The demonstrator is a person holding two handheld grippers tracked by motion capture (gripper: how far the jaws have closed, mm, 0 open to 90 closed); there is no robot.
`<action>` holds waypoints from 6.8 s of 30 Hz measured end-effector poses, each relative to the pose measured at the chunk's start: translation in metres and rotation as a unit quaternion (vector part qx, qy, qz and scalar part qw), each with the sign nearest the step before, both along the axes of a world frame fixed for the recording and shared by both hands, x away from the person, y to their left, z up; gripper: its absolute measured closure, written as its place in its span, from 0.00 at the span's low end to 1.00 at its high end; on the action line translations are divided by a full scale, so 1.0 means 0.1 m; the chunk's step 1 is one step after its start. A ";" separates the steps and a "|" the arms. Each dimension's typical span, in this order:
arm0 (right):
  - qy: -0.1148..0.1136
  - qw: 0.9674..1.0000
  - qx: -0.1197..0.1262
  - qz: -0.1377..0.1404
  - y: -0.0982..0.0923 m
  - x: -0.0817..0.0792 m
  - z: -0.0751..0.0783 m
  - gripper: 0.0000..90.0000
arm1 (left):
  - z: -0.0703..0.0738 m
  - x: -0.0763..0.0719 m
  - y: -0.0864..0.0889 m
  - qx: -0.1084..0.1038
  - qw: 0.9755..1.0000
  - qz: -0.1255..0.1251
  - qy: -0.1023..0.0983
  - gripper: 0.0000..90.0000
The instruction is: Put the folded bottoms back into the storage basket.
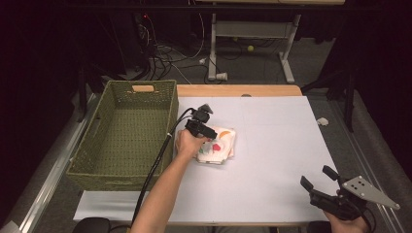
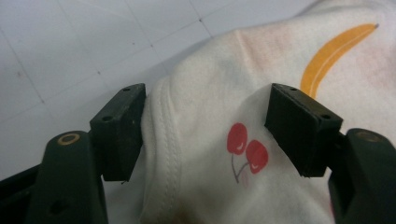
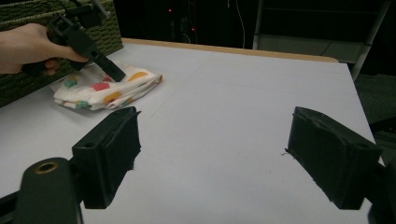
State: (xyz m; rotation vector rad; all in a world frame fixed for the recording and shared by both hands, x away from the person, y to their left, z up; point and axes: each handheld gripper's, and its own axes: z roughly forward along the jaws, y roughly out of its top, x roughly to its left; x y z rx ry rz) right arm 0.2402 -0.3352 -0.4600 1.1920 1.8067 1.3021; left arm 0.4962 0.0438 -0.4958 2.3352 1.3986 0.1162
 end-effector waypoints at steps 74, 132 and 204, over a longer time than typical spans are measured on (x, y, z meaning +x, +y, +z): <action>0.001 1.000 0.004 -0.004 0.00 0.00 0.00 0.20 | 1.03 -0.56 0.08 -0.125 0.986 -0.088 -0.061 0.83; 0.000 1.000 -0.001 -0.005 0.01 0.00 0.00 0.20 | 1.49 -0.98 0.85 -0.200 0.970 -0.077 -0.114 0.83; -0.001 1.000 -0.002 -0.011 0.01 -0.01 0.01 0.19 | 1.72 -1.53 2.41 -0.213 0.958 0.059 -0.185 0.83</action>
